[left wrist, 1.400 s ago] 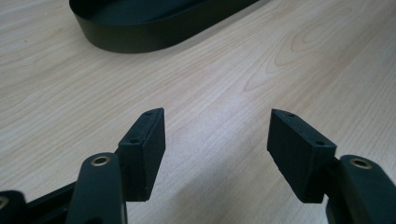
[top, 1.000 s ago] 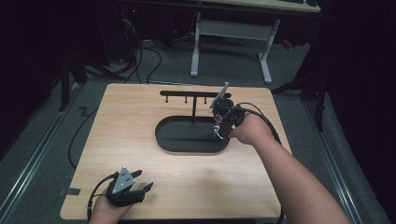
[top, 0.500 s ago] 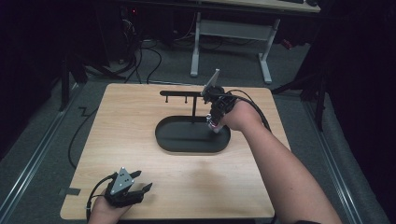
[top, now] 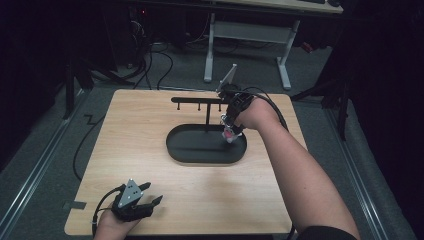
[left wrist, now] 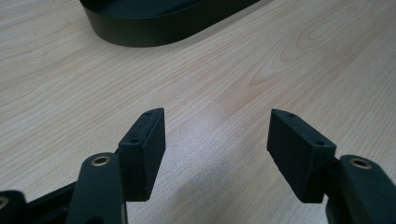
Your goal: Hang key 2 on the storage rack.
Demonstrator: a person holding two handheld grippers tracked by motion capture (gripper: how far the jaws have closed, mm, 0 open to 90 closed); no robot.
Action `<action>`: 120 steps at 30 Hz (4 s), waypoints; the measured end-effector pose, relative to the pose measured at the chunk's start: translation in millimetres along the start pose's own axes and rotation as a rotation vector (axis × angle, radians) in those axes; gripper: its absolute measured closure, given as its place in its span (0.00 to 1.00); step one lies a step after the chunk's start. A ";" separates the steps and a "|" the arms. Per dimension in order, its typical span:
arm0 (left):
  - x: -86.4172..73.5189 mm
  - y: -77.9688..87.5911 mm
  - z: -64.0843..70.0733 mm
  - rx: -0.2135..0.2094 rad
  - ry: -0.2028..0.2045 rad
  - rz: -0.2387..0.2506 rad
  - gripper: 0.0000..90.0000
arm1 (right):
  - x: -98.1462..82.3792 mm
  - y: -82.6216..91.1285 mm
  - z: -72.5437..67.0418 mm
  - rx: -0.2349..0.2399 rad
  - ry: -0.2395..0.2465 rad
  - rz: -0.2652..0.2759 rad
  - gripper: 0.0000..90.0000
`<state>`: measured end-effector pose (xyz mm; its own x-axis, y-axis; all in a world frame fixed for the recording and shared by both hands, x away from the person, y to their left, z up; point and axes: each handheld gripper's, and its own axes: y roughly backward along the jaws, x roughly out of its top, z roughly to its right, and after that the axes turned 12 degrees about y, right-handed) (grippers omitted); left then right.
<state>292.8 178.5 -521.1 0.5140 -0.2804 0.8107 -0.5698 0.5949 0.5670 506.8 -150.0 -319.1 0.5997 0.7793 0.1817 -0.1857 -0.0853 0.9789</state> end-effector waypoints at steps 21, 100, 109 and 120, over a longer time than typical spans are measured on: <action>0.1 1.4 0.3 0.002 0.000 0.009 0.42 | 16.5 3.9 9.2 -0.087 -0.089 0.076 0.94; -1.3 -3.2 1.1 -0.007 -0.009 -0.015 0.42 | 3.0 -40.0 4.2 -0.099 -0.144 0.090 0.83; -1.0 -5.4 1.0 -0.003 -0.013 -0.016 0.42 | -16.3 -42.0 -9.5 -0.063 -0.126 0.135 0.75; -1.9 -8.0 0.7 0.000 -0.010 -0.033 0.42 | -51.7 -56.1 -34.4 -0.028 -0.130 0.273 0.64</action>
<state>295.9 173.7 -527.1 0.5262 -0.3074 0.7929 -0.5528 0.5848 0.5937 459.4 -164.1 -386.6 0.6190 0.6439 0.4497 -0.3741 -0.2617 0.8897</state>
